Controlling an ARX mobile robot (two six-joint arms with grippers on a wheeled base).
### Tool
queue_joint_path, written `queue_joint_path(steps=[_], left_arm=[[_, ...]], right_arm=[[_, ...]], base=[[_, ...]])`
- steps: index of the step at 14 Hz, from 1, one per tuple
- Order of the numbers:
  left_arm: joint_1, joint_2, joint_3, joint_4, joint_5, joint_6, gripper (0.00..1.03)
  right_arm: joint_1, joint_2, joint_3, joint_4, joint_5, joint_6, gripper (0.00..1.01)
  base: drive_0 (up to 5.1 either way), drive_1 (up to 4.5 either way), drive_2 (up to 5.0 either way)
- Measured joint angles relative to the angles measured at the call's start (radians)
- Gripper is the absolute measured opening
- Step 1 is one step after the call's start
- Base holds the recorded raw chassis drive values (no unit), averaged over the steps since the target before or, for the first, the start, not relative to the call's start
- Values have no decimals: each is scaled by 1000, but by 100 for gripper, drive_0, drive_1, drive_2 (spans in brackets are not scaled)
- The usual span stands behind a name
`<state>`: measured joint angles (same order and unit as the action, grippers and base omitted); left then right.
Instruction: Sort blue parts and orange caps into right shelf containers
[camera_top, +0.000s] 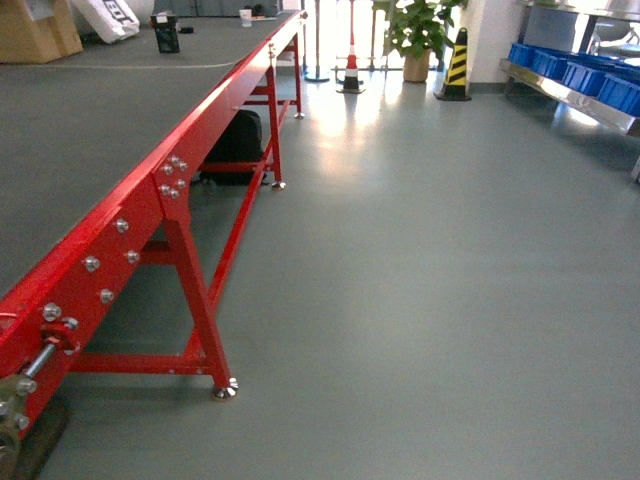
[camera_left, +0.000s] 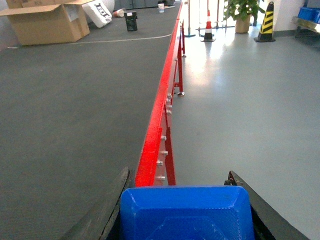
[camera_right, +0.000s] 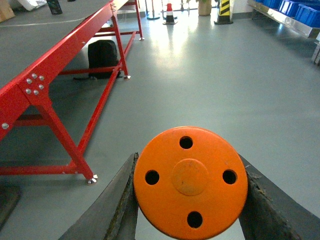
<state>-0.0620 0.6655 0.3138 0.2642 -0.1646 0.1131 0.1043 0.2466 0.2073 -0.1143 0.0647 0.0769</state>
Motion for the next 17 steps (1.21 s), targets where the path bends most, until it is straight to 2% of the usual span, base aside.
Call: queue_joint_path(steps=[12,17], left_arm=[[0,1,0,-1,0,0,45],[-4,2,0,-3,3,0,45]], right_arm=[[0,0,0,1,1,0,45],[0,-2,0,1,6,0,45]], base=[[503,-212,-260],[75,393,-429]])
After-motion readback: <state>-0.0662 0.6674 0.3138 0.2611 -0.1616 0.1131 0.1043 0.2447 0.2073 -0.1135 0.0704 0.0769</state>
